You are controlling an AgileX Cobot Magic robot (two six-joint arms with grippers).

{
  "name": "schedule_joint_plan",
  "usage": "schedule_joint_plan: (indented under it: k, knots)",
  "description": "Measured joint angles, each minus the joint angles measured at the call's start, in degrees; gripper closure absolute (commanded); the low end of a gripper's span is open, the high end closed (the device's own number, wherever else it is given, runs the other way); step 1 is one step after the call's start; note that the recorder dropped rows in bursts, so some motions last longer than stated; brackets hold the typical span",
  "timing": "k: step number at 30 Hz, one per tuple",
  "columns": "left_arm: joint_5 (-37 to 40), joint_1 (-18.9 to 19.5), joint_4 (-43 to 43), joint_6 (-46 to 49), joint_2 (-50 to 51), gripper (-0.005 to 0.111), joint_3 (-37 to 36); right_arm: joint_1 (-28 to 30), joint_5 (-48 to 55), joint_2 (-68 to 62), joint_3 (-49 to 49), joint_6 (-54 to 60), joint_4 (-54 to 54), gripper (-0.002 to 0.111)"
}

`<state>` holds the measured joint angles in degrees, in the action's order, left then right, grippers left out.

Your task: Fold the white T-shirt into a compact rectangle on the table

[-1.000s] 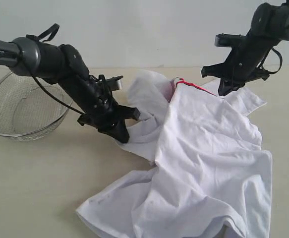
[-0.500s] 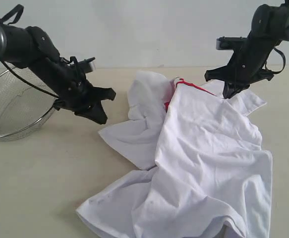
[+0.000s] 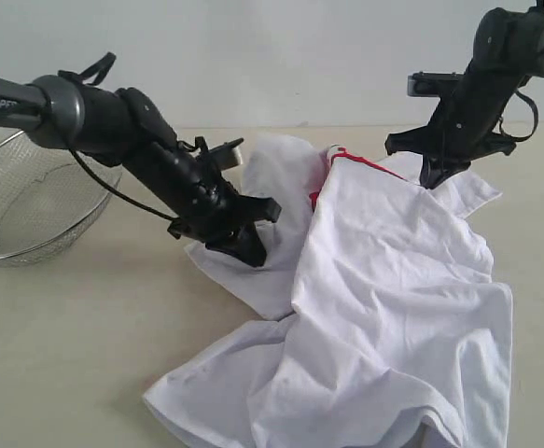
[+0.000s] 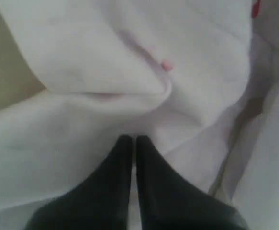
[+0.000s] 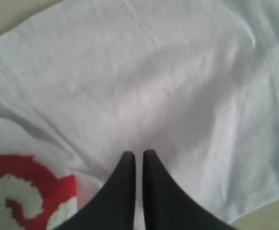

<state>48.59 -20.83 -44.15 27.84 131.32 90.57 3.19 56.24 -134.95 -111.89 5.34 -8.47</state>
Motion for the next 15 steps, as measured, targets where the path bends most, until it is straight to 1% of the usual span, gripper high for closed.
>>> schedule_joint_plan:
  k: [3,10,15]
  knots:
    - [-0.49,-0.15,1.31,-2.27,1.15,0.102,0.19,0.00,0.68,0.00,0.00,-0.09,0.00,0.108]
    - [-1.50,-0.70,12.51,-13.61,0.75,0.102,2.18,0.00,1.27,0.00,0.00,-0.09,0.17,0.108]
    - [-1.38,0.11,15.99,-15.76,0.67,0.102,3.37,0.00,1.27,0.00,0.00,-0.23,1.31,0.108]
